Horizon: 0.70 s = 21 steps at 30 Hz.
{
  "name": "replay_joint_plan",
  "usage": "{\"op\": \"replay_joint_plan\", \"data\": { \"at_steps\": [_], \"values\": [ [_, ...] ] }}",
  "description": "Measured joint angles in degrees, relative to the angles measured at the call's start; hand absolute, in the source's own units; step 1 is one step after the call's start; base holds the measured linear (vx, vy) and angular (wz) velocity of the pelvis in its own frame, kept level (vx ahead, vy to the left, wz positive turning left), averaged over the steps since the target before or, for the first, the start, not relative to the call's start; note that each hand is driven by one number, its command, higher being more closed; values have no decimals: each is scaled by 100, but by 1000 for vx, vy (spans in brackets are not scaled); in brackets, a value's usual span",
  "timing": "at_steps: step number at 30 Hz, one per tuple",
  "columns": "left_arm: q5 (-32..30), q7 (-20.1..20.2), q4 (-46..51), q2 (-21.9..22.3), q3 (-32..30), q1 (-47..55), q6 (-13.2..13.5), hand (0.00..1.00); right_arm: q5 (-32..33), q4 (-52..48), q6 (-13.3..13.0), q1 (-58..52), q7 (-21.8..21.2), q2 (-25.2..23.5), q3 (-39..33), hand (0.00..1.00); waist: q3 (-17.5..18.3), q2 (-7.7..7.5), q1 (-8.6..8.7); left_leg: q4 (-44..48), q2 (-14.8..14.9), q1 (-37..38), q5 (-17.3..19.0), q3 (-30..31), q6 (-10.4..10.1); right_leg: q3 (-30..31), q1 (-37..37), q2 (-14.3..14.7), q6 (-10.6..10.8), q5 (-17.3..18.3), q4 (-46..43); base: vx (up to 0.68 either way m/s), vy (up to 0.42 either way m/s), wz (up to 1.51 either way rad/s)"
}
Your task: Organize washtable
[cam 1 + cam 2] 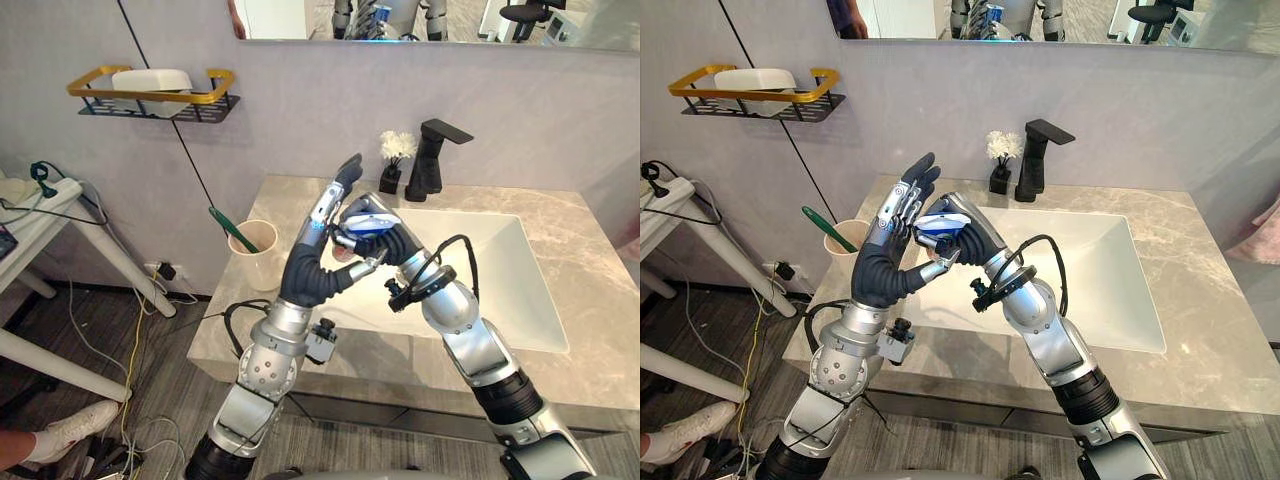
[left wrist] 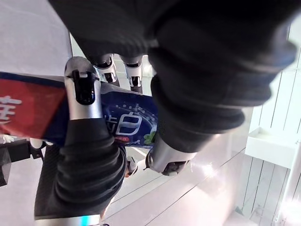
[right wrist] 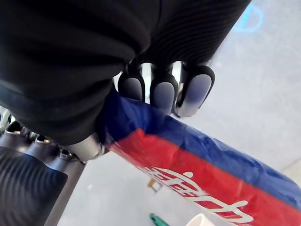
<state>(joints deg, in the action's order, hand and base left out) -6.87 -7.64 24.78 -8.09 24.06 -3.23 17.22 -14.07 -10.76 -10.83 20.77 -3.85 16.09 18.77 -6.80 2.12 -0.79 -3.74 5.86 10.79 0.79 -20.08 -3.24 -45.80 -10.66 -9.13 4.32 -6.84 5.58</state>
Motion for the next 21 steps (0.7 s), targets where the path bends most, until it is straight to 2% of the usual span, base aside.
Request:
{"op": "replay_joint_plan", "data": {
  "at_steps": [6,17,18,21],
  "values": [
    [-529,0,-75,-5,-128,-41,-38,100,1,0,-7,-82,-31,3,44,100,7,5,2,1,0,5,0,-1,0,4,-4,0,0,0,0,0,0,0],
    [-626,-13,-163,-27,-171,-94,-28,100,3,0,-4,-136,-134,10,54,100,9,2,4,0,0,9,0,-6,0,8,-4,0,0,0,0,0,0,0],
    [-627,-20,-164,-44,-172,-106,-29,100,5,0,-4,-136,-134,10,54,0,9,2,3,0,1,9,0,-8,0,9,-4,0,0,0,0,0,0,0],
    [-629,-28,-179,-117,-179,-171,-29,100,10,-4,-4,-135,-133,7,50,0,9,2,3,0,1,12,0,-24,0,14,-4,0,0,0,0,0,0,0]
  ]
}}
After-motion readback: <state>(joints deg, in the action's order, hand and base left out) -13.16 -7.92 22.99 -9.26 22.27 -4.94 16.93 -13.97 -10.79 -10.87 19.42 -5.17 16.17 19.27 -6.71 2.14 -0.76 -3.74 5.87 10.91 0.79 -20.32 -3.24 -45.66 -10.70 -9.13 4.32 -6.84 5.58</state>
